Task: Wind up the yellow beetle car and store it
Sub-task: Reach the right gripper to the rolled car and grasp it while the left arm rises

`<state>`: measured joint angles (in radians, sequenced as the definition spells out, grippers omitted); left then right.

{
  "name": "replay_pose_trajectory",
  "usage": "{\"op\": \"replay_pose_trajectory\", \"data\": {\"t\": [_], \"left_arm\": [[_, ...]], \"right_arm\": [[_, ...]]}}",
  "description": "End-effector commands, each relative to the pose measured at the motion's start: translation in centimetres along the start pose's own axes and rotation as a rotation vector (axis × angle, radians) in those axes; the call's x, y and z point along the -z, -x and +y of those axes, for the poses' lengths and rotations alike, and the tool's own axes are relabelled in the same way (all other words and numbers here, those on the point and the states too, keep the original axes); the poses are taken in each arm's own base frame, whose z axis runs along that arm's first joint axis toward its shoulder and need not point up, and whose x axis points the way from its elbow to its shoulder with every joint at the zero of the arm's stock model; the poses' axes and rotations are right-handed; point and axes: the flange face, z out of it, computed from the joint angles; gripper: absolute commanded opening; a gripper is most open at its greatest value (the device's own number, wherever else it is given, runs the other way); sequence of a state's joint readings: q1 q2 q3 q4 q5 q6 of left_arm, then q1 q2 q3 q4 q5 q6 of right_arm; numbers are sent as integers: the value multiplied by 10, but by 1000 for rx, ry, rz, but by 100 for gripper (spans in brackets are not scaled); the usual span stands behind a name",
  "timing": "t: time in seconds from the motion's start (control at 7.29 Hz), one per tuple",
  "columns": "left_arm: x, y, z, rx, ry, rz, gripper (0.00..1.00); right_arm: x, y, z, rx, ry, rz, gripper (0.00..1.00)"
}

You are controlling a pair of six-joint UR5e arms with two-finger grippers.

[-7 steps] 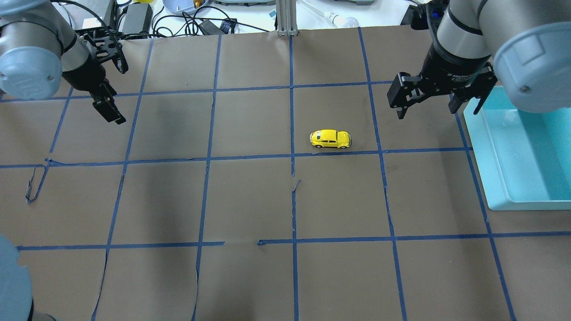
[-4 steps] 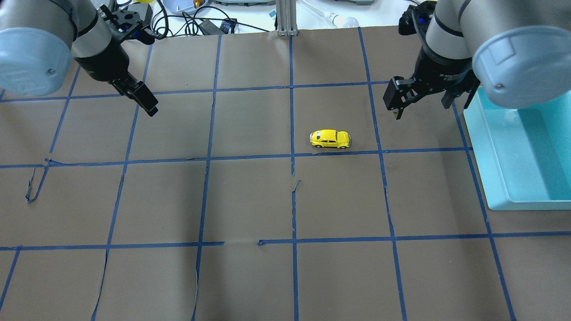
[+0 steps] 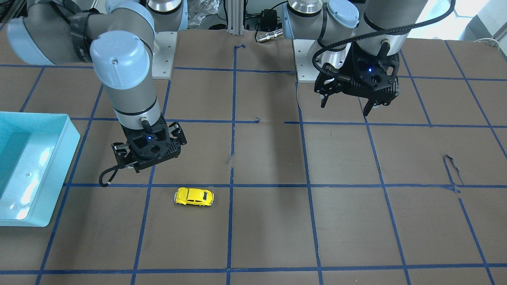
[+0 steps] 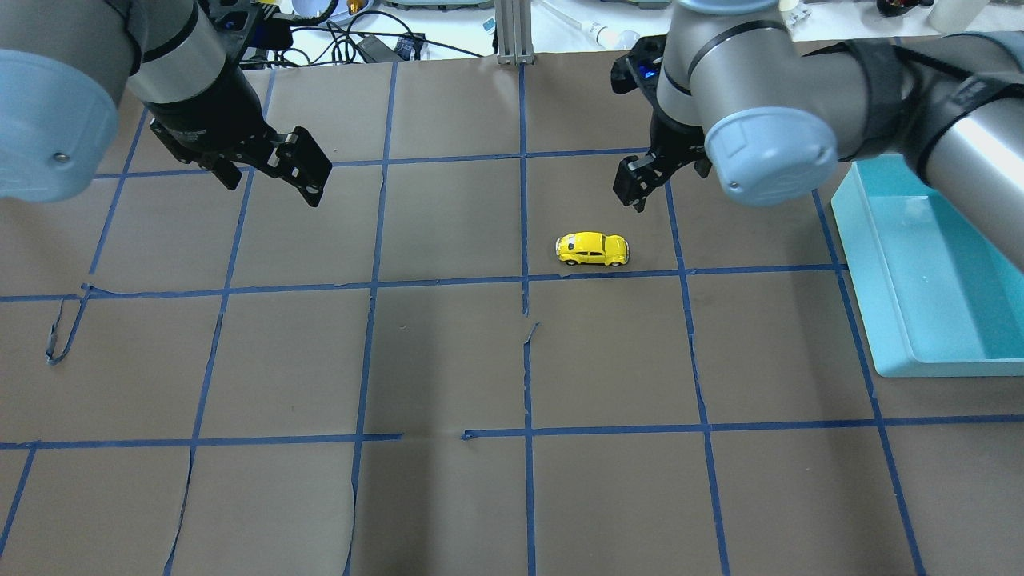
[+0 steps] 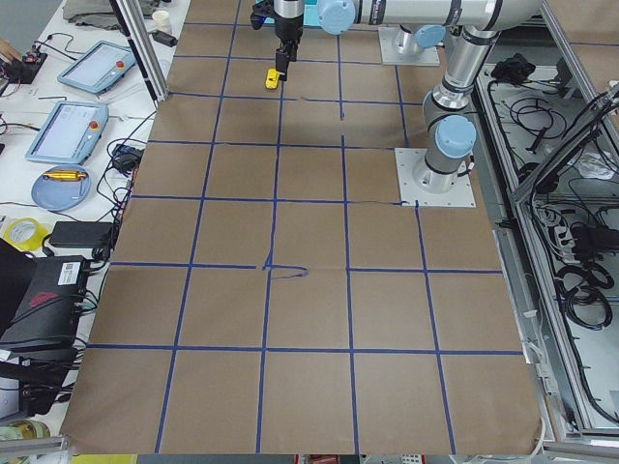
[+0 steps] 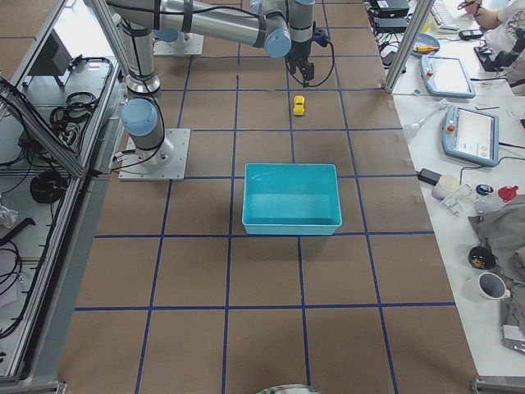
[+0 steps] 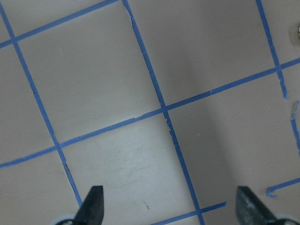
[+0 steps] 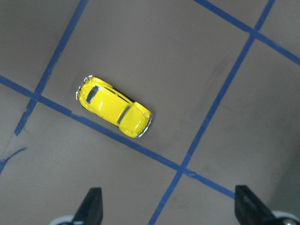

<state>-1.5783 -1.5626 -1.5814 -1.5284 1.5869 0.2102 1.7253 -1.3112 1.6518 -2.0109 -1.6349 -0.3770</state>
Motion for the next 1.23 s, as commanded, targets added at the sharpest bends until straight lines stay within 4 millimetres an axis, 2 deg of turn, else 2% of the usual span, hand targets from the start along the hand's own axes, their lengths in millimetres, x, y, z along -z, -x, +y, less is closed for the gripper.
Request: {"op": "replay_pose_trajectory", "data": {"t": [0.0,0.27,0.41,0.55,0.82,1.1], "left_arm": [[10,-1,6,44,-3,8,100],[10,0,7,85,-3,9,100],[12,1,9,107,-5,6,100],[11,2,10,109,-4,6,100],[10,3,10,113,-3,9,100],[10,5,9,116,-4,9,100]], "right_arm": [[-39,31,-24,143,-52,-52,100],[-83,43,-7,375,-35,-76,100],[-90,45,-4,463,-46,-70,100],[-97,44,-7,557,-60,-61,100],[-129,45,-21,777,-123,-47,100],[-142,46,-22,789,-117,-60,100]]}}
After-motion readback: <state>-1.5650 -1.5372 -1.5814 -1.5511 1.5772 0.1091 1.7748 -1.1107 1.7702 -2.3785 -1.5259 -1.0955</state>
